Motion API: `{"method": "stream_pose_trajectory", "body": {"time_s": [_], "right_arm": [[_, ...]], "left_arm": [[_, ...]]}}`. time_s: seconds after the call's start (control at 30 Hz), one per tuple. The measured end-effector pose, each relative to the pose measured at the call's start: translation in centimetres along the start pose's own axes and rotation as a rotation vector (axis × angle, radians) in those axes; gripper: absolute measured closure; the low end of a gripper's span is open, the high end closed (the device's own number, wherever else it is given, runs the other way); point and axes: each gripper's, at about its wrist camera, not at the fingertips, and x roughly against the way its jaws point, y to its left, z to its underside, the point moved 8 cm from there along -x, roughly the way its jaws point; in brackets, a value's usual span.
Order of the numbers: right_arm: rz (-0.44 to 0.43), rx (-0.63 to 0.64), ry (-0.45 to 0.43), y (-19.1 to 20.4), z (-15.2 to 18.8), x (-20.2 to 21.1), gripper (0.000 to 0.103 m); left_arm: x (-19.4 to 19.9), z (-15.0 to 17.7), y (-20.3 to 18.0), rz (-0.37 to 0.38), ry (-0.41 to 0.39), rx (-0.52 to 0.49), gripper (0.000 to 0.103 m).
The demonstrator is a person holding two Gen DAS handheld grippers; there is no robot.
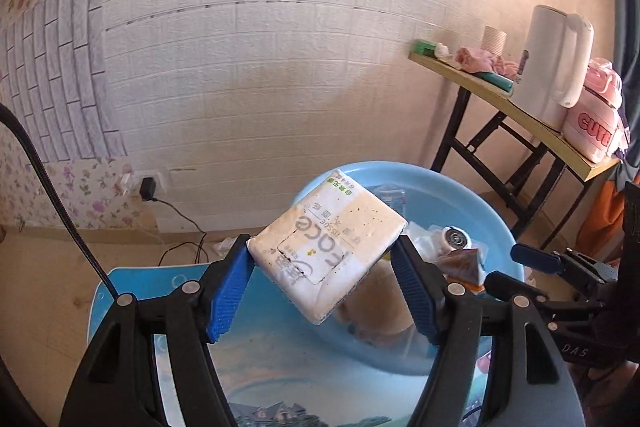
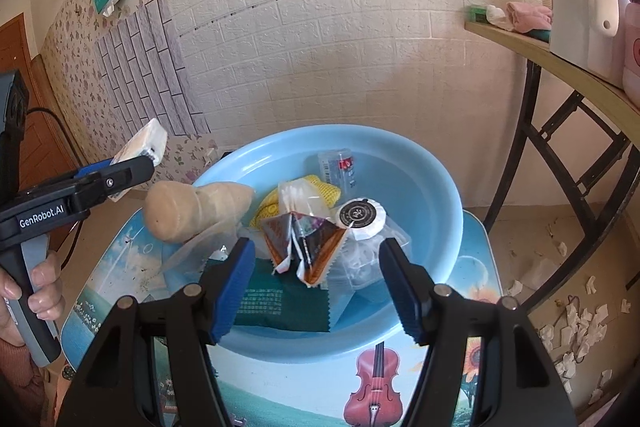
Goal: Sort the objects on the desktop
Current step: 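Carry the tissue pack into the basin and open the left gripper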
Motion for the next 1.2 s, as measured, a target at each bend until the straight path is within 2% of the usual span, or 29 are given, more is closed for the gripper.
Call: {"method": "stream_pose_trajectory", "body": {"time_s": [0.1,0.2,0.37,0.43,0.6,0.7,1.03,1.2], "right_arm": [[0.002,-0.01,-0.012,-0.6,-0.5,0.2,0.039],[0.012,-0.021,-0.011,-1.4,-0.9,0.3,0.039],[0.019,-0.033,-0.005,-2.2,-1.3,0.3,0.039],[0.019,-0.037,0.003,-2.3,-1.2,0.1,0.039],[0.011,-0.05,0.002,-2.3,-1.1,0.3,0.039],[0.011,-0.045,0.005,-2.1,-1.1,0.4,0.039],[0.01,-0.028,0.001,-0.9,-0.9,1.6,0.039],[0.007,-0.021,0.005,0.0,-0.5,2.1,0.039]], "left_arm": [[-0.5,-0.9,-2.5,0.024,-0.004,-0.042,0.033],[-1.0,-1.3,-4.1,0.014,0.01,-0.077,0.032],[-1.1,-1.7,-5.3,-0.006,0.01,-0.099,0.016],[-0.9,-1.6,-5.6,-0.011,0.007,-0.105,0.013],[-0.4,-1.5,-5.5,-0.076,0.004,-0.118,0.007],[0.0,-1.4,-5.1,-0.078,0.017,-0.093,0.007],[2.2,-1.1,-2.1,-0.175,-0.003,0.001,0.002],[3.0,-0.2,-1.1,-0.174,0.017,0.026,0.0]]}}
